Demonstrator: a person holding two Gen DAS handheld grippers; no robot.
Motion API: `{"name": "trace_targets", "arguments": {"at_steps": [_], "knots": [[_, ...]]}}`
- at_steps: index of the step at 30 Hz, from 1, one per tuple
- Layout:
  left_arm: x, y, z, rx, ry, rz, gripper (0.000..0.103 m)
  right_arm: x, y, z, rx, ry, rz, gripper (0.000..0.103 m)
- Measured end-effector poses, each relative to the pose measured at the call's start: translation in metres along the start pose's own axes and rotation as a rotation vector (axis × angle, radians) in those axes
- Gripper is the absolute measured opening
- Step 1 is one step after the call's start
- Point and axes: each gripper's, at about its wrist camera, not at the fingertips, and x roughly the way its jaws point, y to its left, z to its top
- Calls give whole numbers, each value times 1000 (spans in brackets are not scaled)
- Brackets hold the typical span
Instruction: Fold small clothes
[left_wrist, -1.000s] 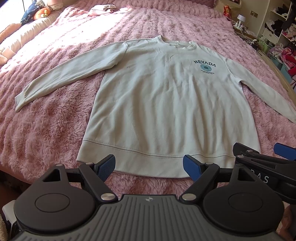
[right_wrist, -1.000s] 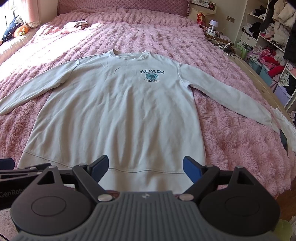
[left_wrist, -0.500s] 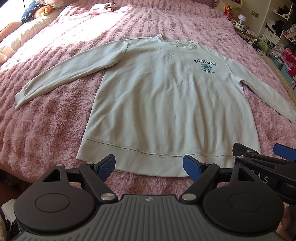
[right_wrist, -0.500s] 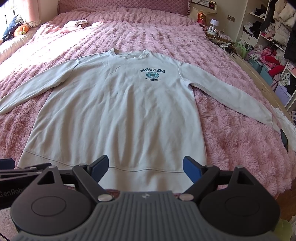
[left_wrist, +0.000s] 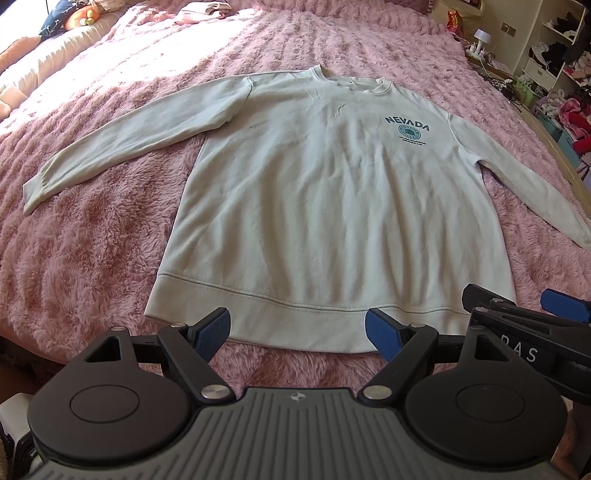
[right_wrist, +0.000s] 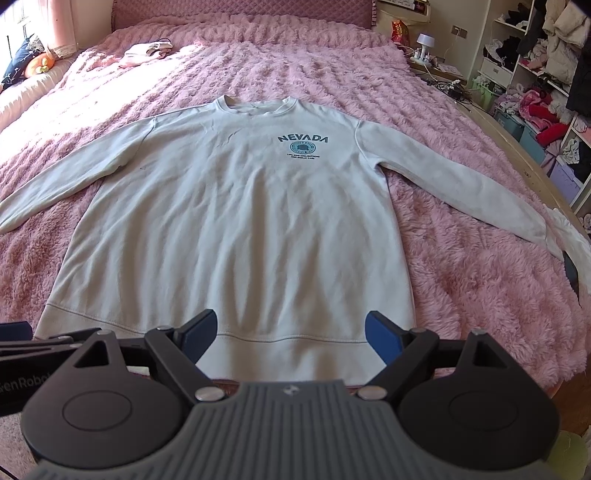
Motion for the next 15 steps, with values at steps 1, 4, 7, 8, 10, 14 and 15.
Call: {"name": "trace_targets", "arguments": {"at_steps": [1, 4, 7, 8, 10, 14, 15], "knots": [[0, 0, 1, -6, 4, -29, 97, 1, -2, 1, 6, -3, -7, 83], [3, -2, 5, -23, 17, -115, 97, 2, -8, 3, 21, -35, -33, 83], [8, -9, 12, -23, 27, -182, 97, 2, -26, 6, 96, -76, 0, 83], [10, -12, 15, -18, 24, -208, 97, 4, -36, 8, 144, -84, 5, 83], [15, -19, 22, -12, 14, -264, 97, 10, -55, 11, 224, -89, 3, 83], [30, -41, 44, 10, -14, -375, 97, 28, -102, 18, 330, -121, -12, 83], [37, -50, 51, 23, -32, -409, 97, 33, -119, 18, 370, -139, -3, 83]]}}
